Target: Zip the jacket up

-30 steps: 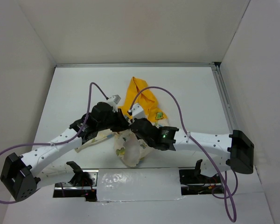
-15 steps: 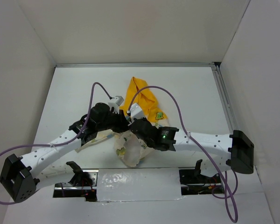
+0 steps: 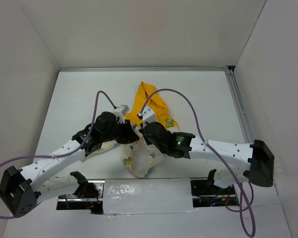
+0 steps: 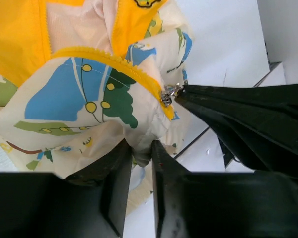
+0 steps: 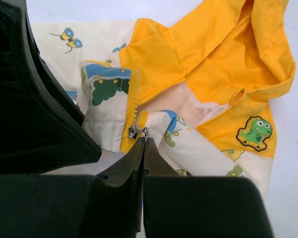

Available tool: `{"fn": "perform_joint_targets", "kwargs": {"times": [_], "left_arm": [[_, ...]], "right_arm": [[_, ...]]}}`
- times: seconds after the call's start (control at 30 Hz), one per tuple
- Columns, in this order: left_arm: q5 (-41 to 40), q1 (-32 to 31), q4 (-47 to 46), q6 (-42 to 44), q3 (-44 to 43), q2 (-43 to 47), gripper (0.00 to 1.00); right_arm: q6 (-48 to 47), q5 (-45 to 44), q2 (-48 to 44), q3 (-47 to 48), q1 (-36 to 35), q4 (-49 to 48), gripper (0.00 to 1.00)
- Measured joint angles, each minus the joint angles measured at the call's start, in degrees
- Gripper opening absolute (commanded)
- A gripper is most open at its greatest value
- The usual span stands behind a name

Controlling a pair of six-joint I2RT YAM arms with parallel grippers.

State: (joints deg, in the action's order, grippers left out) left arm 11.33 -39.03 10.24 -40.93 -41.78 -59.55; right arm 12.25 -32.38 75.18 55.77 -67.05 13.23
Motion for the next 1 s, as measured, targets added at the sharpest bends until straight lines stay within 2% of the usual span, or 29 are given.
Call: {"fn": "perform_joint_targets", "kwargs": {"times": [0.1, 0.13, 0.2, 0.33, 0.37, 0.4, 0.43, 0.73, 0.83, 0.87, 1.0], "left_arm": [[-0.4, -0.2, 1.5, 0.2, -0.4, -0.2, 0.32], [-0.3, -0.2, 1.8, 0.2, -0.6, -0.2, 0.36], [-0.3, -0.2, 2.1, 0.2, -0.8, -0.2, 0.54], [-0.6, -0.2, 4.5, -1.3, -1.1, -0.2, 0.73], [-0.6, -0.2, 5.0, -2.0, -1.1, -0.1, 0.8], [-0.6, -0.2, 5.5, -2.6, -1.1, 0.2, 0.96], [-0.5, -0.2, 5.9, -2.9, -1.0, 0.7, 0.99], [1.0, -0.2, 1.5, -10.9, 2.2, 8.2, 0.98], [0.8, -0.2, -0.2, -14.7, 3.6, 8.0, 0.88], [0.7, -0.2, -0.5, -15.9, 3.9, 7.9, 0.8], [-0.8, -0.2, -2.6, -21.1, 5.7, 8.1, 0.61]], "right_arm": [[0.9, 0.9, -0.5, 0.0, 0.3, 0.0, 0.0], [1.0, 1.3, -0.5, 0.0, 0.3, 0.0, 0.0], [1.1, 1.7, -0.5, 0.0, 0.3, 0.0, 0.0], [2.3, 2.1, 0.0, 1.3, 0.3, 0.6, 0.0], [2.8, 2.3, 0.3, 2.0, 0.4, 0.8, 0.0], [3.2, 2.6, 0.6, 2.4, 0.5, 1.0, 0.0], [3.7, 3.0, 0.8, 2.7, 0.5, 1.1, 0.0], [7.3, 8.0, 0.9, 2.8, 1.4, 1.3, 0.0], [8.3, 10.2, 0.4, 1.9, 1.6, 0.3, 0.0], [8.9, 11.2, -0.1, 1.4, 1.8, -0.1, 0.0], [10.6, 14.9, -2.4, -1.1, 2.8, -1.7, 0.0]]}}
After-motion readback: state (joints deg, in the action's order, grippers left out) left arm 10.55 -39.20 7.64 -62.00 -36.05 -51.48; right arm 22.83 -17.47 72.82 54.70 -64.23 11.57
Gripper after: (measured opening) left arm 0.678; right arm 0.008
